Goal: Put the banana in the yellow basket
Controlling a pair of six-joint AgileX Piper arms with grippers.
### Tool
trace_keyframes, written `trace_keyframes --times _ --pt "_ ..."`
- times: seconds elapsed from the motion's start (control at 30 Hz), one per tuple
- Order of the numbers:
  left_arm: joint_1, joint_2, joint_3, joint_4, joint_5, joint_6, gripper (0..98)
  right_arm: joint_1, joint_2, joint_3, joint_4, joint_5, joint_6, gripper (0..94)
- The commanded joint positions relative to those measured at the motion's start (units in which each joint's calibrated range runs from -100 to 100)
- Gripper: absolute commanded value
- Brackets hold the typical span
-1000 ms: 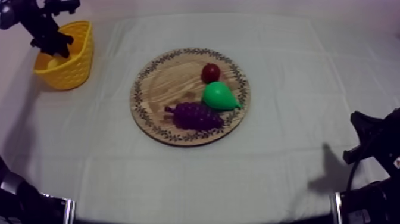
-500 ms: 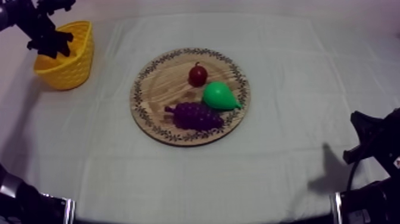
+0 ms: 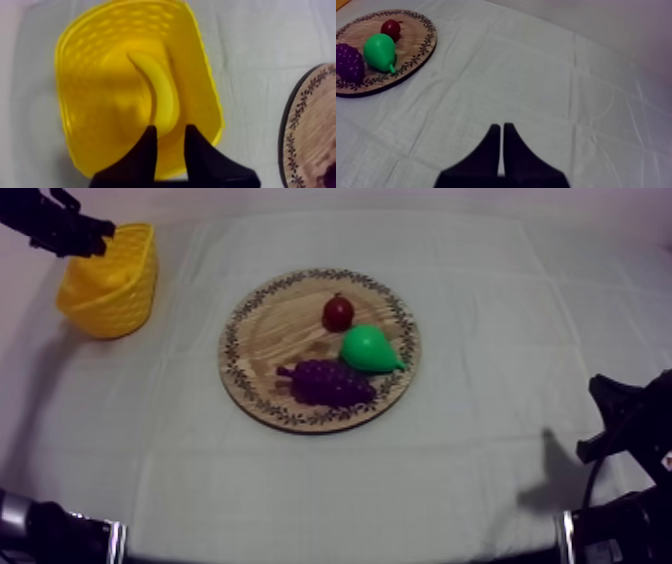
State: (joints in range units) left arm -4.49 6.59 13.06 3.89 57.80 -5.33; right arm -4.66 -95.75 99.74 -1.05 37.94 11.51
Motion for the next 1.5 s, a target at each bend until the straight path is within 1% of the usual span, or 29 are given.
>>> trace_keyframes --times 0.0,0.07,0.17,0.27,0.43,0.53,0.7,0.8,0.9,0.97,1.03,1.17,1.23,1.33,1.47 --pt "0.1 -8.4 6.8 -0.15 -4.5 0.2 9.7 0.0 0.0 0.0 0.0 0.0 0.0 0.4" --pt "0.2 -13.5 11.4 -0.26 -7.1 0.2 4.9 0.0 0.0 0.0 0.0 0.0 0.0 0.4" --pt "0.2 -21.6 18.9 -0.38 -10.4 -0.7 1.7 0.0 0.0 0.0 0.0 0.0 0.0 0.4" --pt "0.4 -29.8 26.8 -0.44 -13.6 -2.1 0.6 0.0 0.0 0.0 0.0 0.0 0.0 0.4" --pt "1.8 -43.0 40.9 -0.48 -20.6 -5.1 0.1 0.0 0.0 0.0 0.0 0.0 0.0 0.4" --pt "2.2 -50.7 49.2 -0.35 -23.2 -6.8 0.0 0.0 0.0 0.0 0.0 0.0 0.0 0.4" --pt "2.4 -63.2 61.3 -0.23 -25.1 -8.3 0.0 0.0 0.0 0.0 0.0 0.0 0.0 0.4" --pt "2.3 -72.1 68.8 0.27 -25.5 -8.8 0.0 0.0 0.0 0.0 0.0 0.0 0.0 0.4" --pt "2.3 -81.6 75.9 0.4 -24.9 -8.9 0.0 0.0 0.0 0.0 0.0 0.0 0.0 0.4" --pt "2.4 -87.7 79.7 0.3 -23.3 -9.0 0.0 0.0 0.0 0.0 0.0 0.0 0.0 0.4" --pt "2.7 -93.1 81.8 -0.83 -20.8 -7.7 0.0 0.0 0.0 0.0 0.0 0.0 0.0 0.4" --pt "3.3 -101.3 82.6 -2.18 -16.4 -5.6 0.0 0.1 0.0 0.0 0.0 0.0 0.0 0.4" --pt "3.4 -103.9 82.6 -2.38 -14.5 -5.1 0.0 0.1 0.0 0.0 0.0 0.0 0.0 0.4" --pt "3.4 -105.5 82.6 -2.54 -13.3 -4.4 0.0 0.1 0.0 0.0 0.0 0.0 0.0 0.4" --pt "3.5 -106.1 82.8 -2.85 -13.1 -0.1 0.0 0.1 0.0 0.0 0.0 0.0 0.0 0.4"
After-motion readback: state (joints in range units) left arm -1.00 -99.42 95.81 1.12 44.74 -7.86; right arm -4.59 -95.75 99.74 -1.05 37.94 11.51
